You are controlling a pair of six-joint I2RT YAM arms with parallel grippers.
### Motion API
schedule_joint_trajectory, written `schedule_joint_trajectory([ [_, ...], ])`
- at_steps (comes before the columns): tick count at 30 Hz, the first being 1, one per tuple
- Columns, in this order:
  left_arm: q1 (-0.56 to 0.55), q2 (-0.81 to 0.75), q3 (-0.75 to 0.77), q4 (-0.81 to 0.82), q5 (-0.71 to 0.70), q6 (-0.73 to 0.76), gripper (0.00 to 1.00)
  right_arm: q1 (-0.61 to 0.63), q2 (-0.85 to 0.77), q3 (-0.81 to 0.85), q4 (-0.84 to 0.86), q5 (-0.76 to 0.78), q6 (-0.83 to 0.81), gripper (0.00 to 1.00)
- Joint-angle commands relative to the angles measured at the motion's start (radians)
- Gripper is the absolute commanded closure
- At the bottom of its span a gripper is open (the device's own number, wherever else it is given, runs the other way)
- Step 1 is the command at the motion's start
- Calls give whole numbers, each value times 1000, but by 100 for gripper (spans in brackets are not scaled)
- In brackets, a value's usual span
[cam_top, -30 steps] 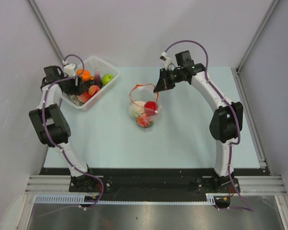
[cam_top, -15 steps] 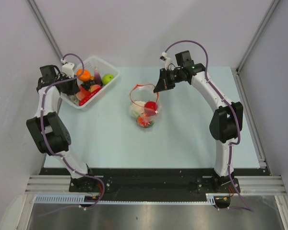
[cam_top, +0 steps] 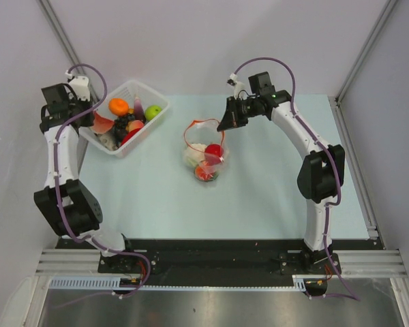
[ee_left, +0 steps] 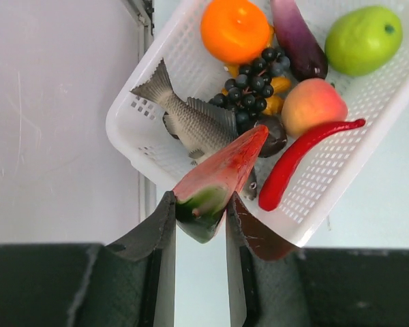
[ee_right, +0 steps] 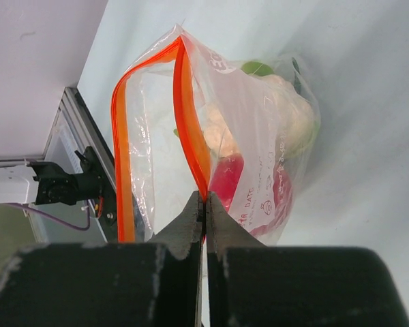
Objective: Place the food in the zip-top bag and seal the zipper
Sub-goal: Pick up the fake fruit from the bin, then place the fake fruit in the zipper food storage bag.
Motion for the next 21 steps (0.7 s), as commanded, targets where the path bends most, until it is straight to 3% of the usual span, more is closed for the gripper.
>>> schedule_joint_trajectory([
  [1, -18, -100, 19, 39, 12, -158, 100, 6, 9, 29, 43, -24, 41, 100],
  [4, -172, -200, -4, 36, -15, -255, 100, 4, 6, 17, 53, -21, 70, 100],
  [9, -414, -309, 14, -102, -32, -476, 100, 9, -8, -16, 92, -53, 128, 100],
  [11, -504, -332, -4, -109, 21, -519, 100, 9, -25, -42, 136, -72, 145, 100],
  [15, -636, -385, -73, -63, 72, -473, 100, 12, -62, -89, 198, -109, 174, 100],
  [20, -840, -321, -29, -100, 20, -210, 100, 26, -96, -125, 196, -119, 147, 100],
  [21, -886, -277, 5, -118, -50, -174, 100, 27, -109, -140, 199, -119, 142, 100],
])
